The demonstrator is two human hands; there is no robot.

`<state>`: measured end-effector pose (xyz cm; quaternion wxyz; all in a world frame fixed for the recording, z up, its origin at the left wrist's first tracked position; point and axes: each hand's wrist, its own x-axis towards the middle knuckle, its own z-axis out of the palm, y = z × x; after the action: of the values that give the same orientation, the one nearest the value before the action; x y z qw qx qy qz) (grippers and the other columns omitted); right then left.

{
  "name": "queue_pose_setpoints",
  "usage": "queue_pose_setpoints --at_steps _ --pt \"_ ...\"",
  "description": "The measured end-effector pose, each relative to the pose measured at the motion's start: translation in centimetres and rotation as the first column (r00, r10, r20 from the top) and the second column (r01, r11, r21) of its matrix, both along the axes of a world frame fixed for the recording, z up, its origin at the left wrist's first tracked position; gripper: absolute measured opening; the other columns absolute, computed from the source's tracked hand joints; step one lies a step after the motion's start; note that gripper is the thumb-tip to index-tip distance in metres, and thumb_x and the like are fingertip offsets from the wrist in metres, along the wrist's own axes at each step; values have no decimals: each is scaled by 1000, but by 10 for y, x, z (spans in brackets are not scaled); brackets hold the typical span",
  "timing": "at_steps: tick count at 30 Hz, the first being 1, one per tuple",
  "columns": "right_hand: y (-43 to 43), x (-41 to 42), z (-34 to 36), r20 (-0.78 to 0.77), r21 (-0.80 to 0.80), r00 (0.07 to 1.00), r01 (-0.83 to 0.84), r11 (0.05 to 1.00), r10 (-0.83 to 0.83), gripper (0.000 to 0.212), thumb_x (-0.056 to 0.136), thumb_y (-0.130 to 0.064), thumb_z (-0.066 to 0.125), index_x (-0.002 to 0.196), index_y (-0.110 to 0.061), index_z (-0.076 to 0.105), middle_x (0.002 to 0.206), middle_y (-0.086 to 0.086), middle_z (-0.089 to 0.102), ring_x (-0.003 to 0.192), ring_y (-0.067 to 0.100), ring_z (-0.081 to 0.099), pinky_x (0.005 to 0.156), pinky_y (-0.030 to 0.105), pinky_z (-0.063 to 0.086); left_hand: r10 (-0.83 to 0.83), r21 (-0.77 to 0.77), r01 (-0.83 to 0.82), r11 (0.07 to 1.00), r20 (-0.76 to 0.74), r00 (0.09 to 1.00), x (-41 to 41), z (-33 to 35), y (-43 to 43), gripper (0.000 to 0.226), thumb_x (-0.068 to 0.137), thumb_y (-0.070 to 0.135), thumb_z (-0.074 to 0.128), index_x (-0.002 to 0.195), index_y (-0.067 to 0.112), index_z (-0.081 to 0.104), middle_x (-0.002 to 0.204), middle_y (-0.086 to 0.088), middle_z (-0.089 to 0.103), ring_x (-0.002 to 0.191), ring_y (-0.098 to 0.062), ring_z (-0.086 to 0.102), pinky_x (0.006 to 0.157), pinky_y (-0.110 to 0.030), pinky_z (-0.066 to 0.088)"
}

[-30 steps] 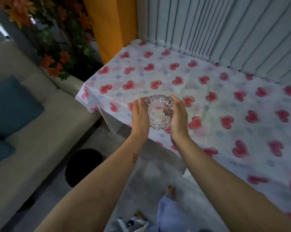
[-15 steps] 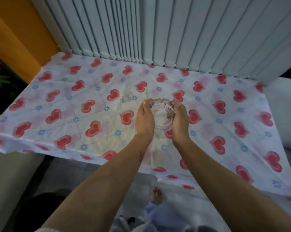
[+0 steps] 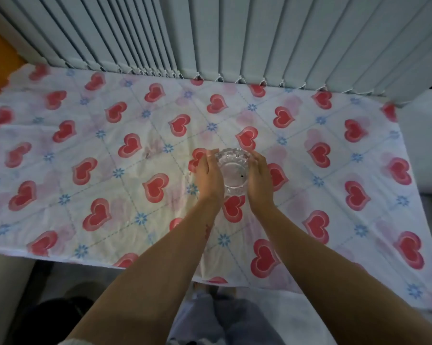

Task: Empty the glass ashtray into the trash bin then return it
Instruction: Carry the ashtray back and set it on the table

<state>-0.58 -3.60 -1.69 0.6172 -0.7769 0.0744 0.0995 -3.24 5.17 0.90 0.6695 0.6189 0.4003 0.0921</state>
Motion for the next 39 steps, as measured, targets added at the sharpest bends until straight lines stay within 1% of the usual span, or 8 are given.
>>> queue_pose_setpoints --at_steps 6,13,18,24,29,33,36,39 --pt "5 13 -24 116 -249 993 49 967 -20 50 92 -53 28 118 -27 62 124 -4 68 119 21 60 109 55 36 25 195 -23 981 -11 1000 17 -24 1 41 99 36 27 107 31 67 116 8 58 122 -22 49 109 -48 37" --pt "1 11 -37 150 -517 984 -8 856 99 64 93 -51 19 134 -19 56 151 6 49 147 21 33 120 50 19 -41 405 95 910 -140 989 19 -54 4 48 102 30 25 121 22 68 147 0 51 144 -13 30 122 -43 4" --pt "-4 8 -38 162 -618 967 -56 784 198 53 100 -41 30 145 -18 45 154 7 44 150 23 27 121 50 17 -78 515 139 846 -140 987 15 -56 4 52 99 34 21 120 21 66 139 1 57 144 -13 33 123 -41 -1" --pt "-18 7 -23 140 -575 958 -128 808 252 58 98 -42 28 146 -15 43 153 11 45 149 26 27 123 45 12 -208 568 283 773 -195 958 7 -45 15 44 104 30 28 134 18 58 144 -3 54 143 -19 35 121 -45 11" --pt "-36 -9 -18 230 -610 932 -85 788 279 55 96 -40 34 140 -11 51 141 9 58 140 27 41 119 43 23 -393 699 482 528 -302 869 -18 -41 32 64 94 53 36 148 17 38 153 -5 42 147 -22 26 124 -42 5" --pt "-42 -18 -20 215 -638 944 -59 768 251 54 92 -43 35 132 -15 57 134 7 62 133 28 47 115 48 29 -434 775 542 325 -387 814 -42 -49 39 101 75 74 53 151 12 29 156 -8 36 149 -22 24 125 -42 6" --pt "-42 -20 -22 213 -653 944 -55 756 252 48 91 -36 42 131 -15 59 133 6 62 133 29 46 114 48 27 -444 779 564 273 -418 793 -47 -50 40 110 68 81 43 151 10 29 157 -7 36 150 -21 23 125 -43 7" --pt "-38 -19 -21 204 -648 952 -43 760 228 47 90 -34 46 131 -16 59 134 5 62 134 28 45 114 47 25 -439 773 560 298 -410 800 -43 -50 40 105 72 75 55 152 11 30 157 -5 36 150 -19 23 125 -40 5"
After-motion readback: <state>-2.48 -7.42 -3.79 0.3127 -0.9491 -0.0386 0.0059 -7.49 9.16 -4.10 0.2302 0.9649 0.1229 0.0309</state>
